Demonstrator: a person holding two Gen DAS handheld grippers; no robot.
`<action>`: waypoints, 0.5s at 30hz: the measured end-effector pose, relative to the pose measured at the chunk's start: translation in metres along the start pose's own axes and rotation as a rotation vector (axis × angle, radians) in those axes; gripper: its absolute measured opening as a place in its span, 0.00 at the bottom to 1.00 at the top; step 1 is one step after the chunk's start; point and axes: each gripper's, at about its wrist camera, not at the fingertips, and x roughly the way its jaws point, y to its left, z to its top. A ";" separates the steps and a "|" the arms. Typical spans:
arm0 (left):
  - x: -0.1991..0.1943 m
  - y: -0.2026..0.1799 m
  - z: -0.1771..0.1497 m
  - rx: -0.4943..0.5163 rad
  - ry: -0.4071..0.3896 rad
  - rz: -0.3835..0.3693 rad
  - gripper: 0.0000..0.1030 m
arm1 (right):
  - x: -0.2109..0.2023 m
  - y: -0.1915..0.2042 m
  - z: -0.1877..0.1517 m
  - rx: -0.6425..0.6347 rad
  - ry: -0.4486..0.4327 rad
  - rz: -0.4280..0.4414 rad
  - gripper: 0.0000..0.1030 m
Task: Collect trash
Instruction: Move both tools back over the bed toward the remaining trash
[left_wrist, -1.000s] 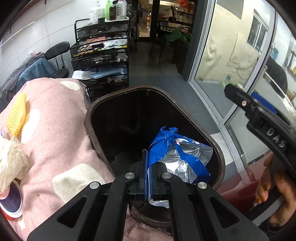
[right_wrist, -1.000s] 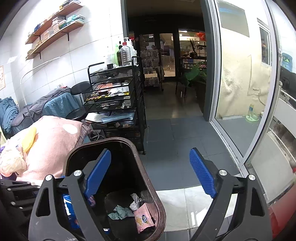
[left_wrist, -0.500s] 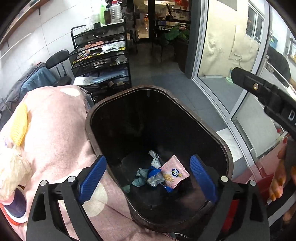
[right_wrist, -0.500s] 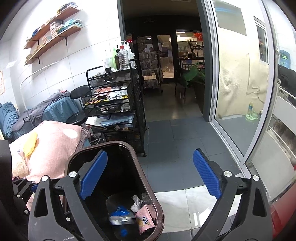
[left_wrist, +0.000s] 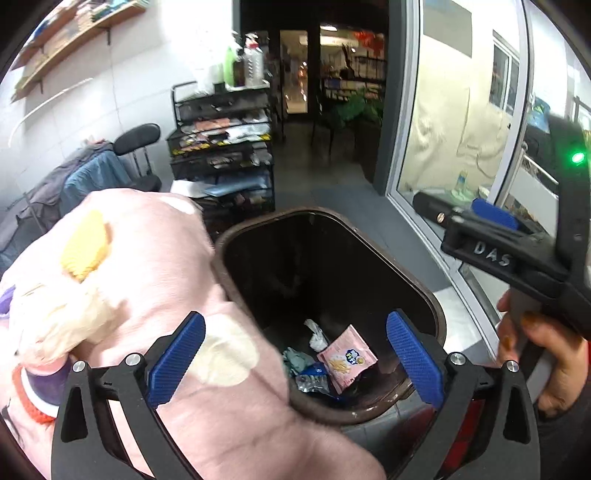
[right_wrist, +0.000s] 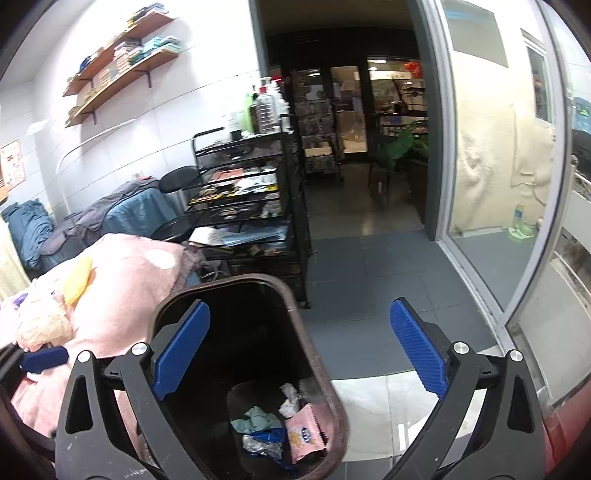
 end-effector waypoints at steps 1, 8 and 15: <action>-0.005 0.004 -0.002 -0.011 -0.009 0.003 0.95 | 0.001 0.002 -0.001 -0.003 0.003 0.011 0.94; -0.039 0.040 -0.017 -0.084 -0.079 0.076 0.95 | 0.001 0.031 -0.007 -0.022 0.022 0.126 0.94; -0.061 0.083 -0.034 -0.167 -0.099 0.159 0.95 | 0.002 0.083 -0.017 -0.092 0.064 0.234 0.94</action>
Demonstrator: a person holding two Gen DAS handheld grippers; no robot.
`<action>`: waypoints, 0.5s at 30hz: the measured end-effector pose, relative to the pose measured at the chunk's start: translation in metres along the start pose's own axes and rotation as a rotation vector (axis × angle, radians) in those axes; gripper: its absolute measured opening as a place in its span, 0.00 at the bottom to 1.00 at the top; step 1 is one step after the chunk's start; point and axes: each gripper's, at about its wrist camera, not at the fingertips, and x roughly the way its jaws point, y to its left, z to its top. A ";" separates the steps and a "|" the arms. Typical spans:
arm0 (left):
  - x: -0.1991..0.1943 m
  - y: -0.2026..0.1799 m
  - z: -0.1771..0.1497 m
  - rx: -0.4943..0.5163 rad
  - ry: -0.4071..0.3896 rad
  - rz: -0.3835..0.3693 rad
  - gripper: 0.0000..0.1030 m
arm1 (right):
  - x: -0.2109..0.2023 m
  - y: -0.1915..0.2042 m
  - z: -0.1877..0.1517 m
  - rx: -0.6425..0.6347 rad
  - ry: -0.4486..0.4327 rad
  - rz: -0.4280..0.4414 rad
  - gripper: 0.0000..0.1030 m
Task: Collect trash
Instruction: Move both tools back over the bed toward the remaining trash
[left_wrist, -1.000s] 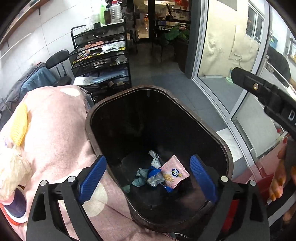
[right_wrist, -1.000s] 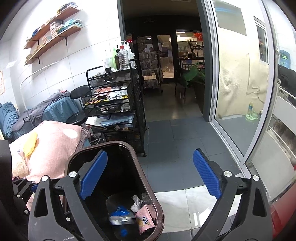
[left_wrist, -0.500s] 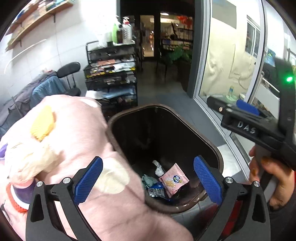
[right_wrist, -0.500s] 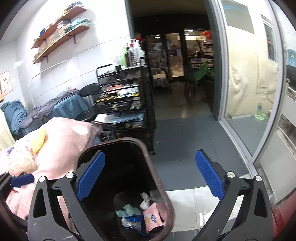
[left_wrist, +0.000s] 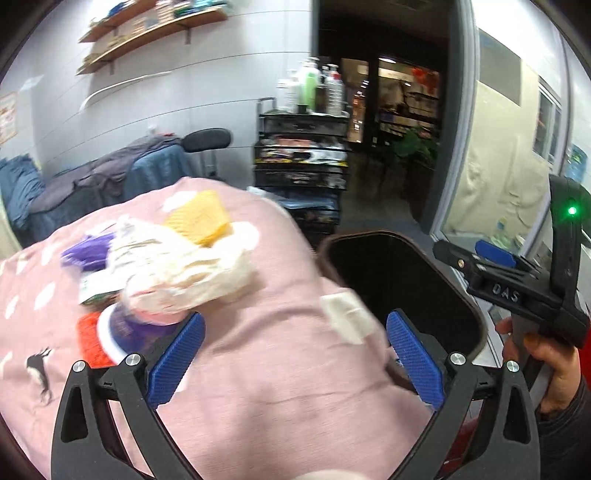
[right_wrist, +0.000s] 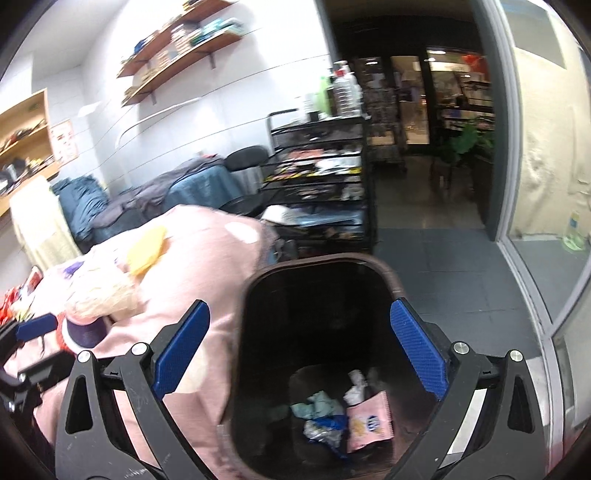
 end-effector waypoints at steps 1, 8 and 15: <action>-0.002 0.005 -0.001 -0.007 -0.001 0.008 0.95 | 0.001 0.007 -0.001 -0.008 0.005 0.012 0.94; -0.017 0.060 -0.014 -0.070 0.000 0.122 0.95 | 0.009 0.059 -0.002 -0.073 0.028 0.128 0.94; -0.020 0.126 -0.032 -0.190 0.043 0.175 0.95 | 0.016 0.115 0.006 -0.160 0.058 0.269 0.94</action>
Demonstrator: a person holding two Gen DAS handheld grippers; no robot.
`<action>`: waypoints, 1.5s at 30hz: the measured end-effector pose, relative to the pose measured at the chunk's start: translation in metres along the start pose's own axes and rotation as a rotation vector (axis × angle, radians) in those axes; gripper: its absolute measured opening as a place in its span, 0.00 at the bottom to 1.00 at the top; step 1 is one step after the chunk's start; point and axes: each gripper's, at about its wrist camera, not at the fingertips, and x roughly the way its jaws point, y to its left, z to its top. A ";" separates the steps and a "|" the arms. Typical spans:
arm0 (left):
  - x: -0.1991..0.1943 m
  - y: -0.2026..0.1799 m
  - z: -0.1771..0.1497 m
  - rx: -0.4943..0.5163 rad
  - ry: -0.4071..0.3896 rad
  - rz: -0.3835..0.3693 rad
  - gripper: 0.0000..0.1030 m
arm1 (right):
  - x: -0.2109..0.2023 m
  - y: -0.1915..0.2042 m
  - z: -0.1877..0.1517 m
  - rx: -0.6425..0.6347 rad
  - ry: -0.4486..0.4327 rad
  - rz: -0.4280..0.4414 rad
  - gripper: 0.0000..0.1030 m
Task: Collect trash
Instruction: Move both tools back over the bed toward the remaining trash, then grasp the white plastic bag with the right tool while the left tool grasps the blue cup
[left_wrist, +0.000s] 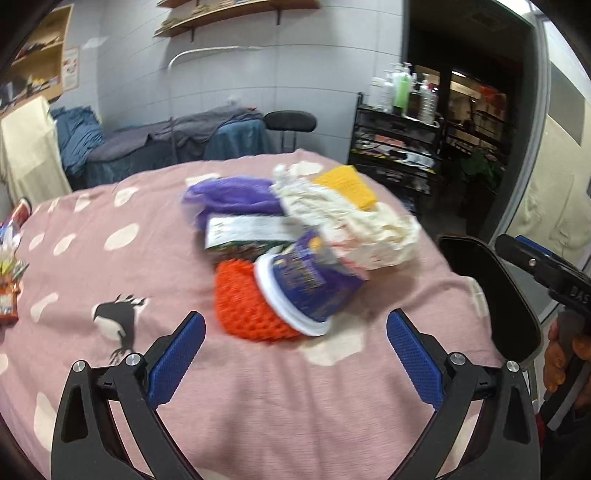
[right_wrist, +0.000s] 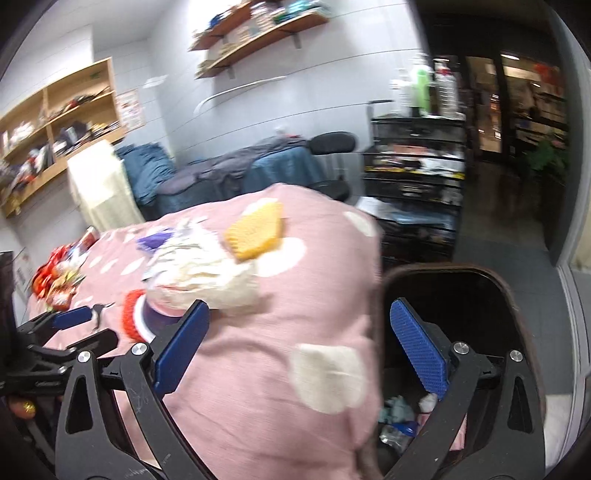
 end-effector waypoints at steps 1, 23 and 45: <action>0.002 0.008 -0.001 -0.014 0.006 0.004 0.95 | 0.003 0.007 0.002 -0.013 0.006 0.019 0.94; 0.028 0.047 -0.005 -0.066 0.119 -0.050 0.95 | 0.100 0.098 -0.014 -0.775 0.130 -0.114 0.67; 0.057 -0.033 0.026 0.306 0.114 0.015 0.95 | 0.039 0.042 0.026 -0.341 -0.014 -0.056 0.20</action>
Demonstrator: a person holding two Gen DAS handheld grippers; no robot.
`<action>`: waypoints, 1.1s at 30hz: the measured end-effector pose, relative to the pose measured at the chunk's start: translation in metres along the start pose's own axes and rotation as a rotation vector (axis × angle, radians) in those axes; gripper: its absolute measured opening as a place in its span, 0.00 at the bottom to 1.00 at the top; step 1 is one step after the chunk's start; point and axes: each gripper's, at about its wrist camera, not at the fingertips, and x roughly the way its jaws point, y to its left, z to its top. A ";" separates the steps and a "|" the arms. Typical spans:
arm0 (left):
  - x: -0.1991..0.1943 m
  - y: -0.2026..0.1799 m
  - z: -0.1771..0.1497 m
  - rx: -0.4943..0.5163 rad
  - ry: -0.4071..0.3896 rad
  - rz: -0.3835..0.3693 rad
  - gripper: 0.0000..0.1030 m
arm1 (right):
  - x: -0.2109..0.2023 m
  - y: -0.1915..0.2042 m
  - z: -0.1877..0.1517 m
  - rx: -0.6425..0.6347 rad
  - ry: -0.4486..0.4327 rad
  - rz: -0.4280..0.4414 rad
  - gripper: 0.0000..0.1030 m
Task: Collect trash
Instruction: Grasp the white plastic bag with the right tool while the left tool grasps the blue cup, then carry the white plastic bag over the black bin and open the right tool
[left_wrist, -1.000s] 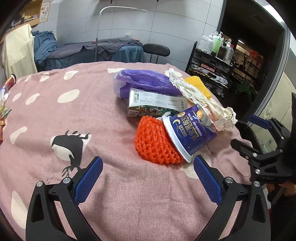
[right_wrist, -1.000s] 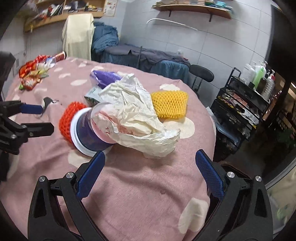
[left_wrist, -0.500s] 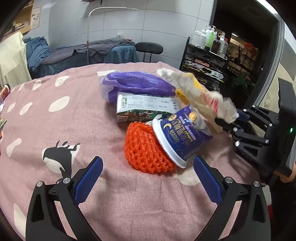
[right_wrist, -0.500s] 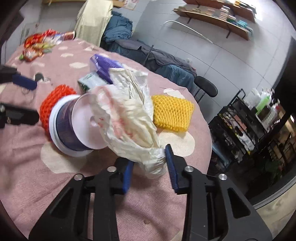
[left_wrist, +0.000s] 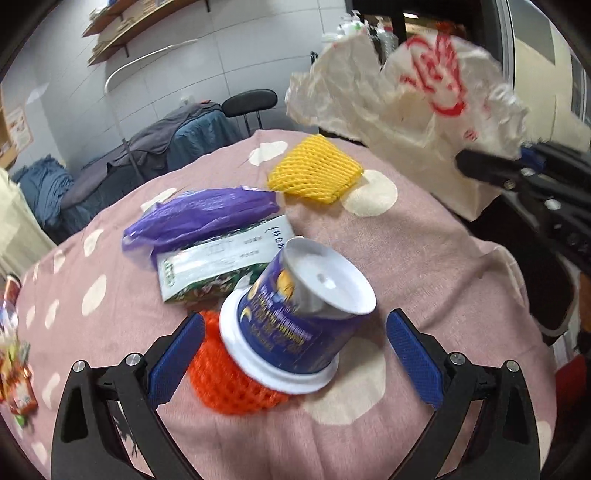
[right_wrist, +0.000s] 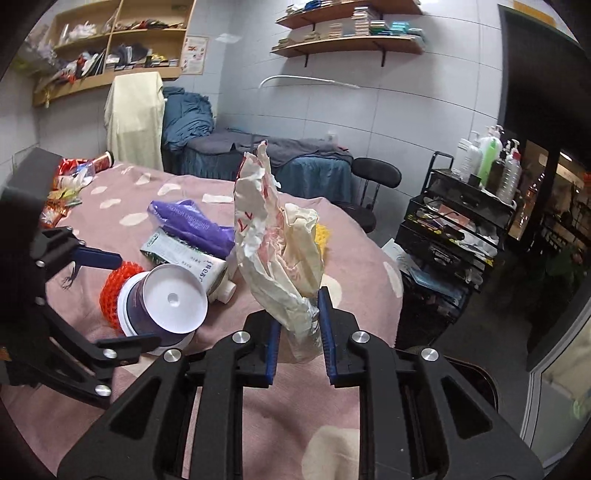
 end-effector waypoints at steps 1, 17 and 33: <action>0.003 -0.003 0.001 0.016 0.008 0.016 0.95 | -0.002 -0.004 -0.001 0.016 0.003 0.000 0.20; -0.003 -0.012 0.007 0.047 -0.047 0.114 0.72 | -0.027 -0.043 -0.026 0.166 -0.007 -0.017 0.20; -0.070 -0.030 0.012 -0.154 -0.251 -0.114 0.72 | -0.081 -0.077 -0.056 0.289 -0.053 -0.100 0.20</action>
